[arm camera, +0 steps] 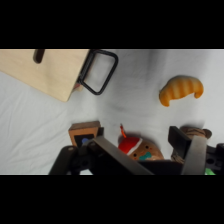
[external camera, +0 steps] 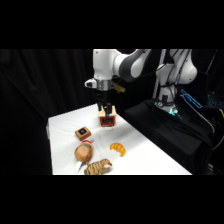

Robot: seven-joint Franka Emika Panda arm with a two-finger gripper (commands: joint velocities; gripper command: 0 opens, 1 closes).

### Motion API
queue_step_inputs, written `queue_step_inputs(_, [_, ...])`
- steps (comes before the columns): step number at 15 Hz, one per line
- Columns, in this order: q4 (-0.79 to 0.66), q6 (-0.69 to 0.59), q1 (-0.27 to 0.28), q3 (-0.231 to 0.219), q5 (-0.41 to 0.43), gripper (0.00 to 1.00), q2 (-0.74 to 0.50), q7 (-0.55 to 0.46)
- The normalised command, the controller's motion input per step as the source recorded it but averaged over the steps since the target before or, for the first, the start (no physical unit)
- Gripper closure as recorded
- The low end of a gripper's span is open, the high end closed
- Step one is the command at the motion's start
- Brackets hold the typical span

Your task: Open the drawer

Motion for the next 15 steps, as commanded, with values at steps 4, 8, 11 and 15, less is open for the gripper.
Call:
queue_step_inputs(4, [0.04, -0.02, -0.034, -0.002, 0.032, 0.00, 0.07, 0.11])
queue_step_inputs(8, [0.00, 0.00, -0.038, -0.017, 0.101, 0.00, 0.09, 0.16])
queue_step_inputs(11, [-0.03, 0.05, -0.027, -0.012, 0.153, 0.00, 0.06, 0.15])
queue_step_inputs(15, [-0.04, 0.17, 0.005, -0.020, 0.098, 0.00, 0.07, 0.24])
